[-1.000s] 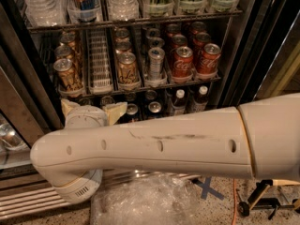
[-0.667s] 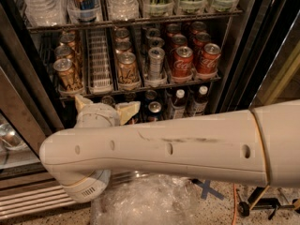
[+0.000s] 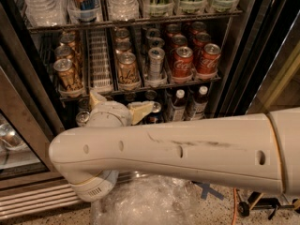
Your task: Pick orange can from middle shelf of fridge
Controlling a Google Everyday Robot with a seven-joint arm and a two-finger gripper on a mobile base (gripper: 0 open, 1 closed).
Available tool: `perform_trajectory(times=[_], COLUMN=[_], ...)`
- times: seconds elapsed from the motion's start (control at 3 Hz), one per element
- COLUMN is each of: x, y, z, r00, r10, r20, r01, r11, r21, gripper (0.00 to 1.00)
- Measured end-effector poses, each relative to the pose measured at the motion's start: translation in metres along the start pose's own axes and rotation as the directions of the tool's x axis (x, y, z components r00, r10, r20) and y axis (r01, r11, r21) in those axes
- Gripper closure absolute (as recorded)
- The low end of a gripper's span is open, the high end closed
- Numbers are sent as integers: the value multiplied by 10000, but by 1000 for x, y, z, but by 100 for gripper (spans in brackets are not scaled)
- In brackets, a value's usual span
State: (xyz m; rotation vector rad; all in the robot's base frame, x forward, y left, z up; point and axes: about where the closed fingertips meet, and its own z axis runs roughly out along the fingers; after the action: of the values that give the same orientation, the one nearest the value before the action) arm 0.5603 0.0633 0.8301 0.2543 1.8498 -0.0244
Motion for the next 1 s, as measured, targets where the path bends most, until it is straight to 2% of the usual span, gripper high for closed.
perform_trajectory(times=[0.33,1.0], x=[0,0], y=[0,0], z=[0,0], r00=[10000,10000], r10=[0,0], r20=[0,1], r01=[0,0], r11=[10000,10000], r21=[0,0], gripper=[0,43])
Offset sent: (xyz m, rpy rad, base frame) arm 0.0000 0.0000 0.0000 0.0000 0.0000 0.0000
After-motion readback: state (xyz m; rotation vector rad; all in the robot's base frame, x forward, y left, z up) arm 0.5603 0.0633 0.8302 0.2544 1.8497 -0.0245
